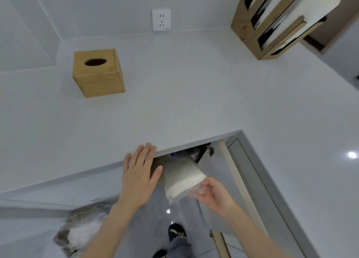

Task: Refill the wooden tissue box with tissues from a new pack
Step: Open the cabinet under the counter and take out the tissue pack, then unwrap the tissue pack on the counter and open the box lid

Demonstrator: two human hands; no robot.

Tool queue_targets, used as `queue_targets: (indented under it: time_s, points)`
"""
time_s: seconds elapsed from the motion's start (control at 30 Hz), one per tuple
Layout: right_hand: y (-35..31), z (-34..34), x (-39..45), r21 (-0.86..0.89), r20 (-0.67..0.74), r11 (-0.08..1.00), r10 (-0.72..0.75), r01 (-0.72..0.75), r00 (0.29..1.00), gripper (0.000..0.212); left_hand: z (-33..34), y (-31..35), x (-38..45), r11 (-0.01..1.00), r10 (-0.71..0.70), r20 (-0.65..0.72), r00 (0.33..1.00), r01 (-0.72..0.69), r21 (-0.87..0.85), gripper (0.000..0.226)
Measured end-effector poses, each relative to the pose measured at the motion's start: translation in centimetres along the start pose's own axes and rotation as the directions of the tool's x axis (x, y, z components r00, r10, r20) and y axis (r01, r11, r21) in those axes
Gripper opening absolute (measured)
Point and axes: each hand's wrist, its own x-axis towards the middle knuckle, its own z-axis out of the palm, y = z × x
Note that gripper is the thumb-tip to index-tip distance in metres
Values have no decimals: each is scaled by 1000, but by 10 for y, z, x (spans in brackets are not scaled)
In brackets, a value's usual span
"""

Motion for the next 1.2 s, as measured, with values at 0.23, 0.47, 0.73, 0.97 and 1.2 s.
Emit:
queue_targets:
  time_s: [0.23, 0.47, 0.73, 0.97, 1.2]
  points:
    - [-86, 42, -89, -332, 54, 933, 163, -137, 985, 27, -64, 7, 16, 791, -107, 433, 895, 340, -508, 39]
    - [-166, 85, -132, -440, 182, 897, 31, 53, 983, 17, -113, 11, 19, 134, -104, 714, 693, 721, -680, 24]
    - [-218, 123, -85, -436, 225, 884, -73, 167, 972, 14, -156, -6, 71, -61, -204, 552, 809, 552, -831, 17]
    - [-279, 142, 6, -522, 141, 829, -147, 200, 979, 9, -158, -22, 142, -46, -372, 437, 819, 453, -890, 31]
    - [-331, 153, 84, -503, 55, 831, -243, 237, 968, 10, -137, -15, 206, -85, -501, 377, 779, 389, -917, 40]
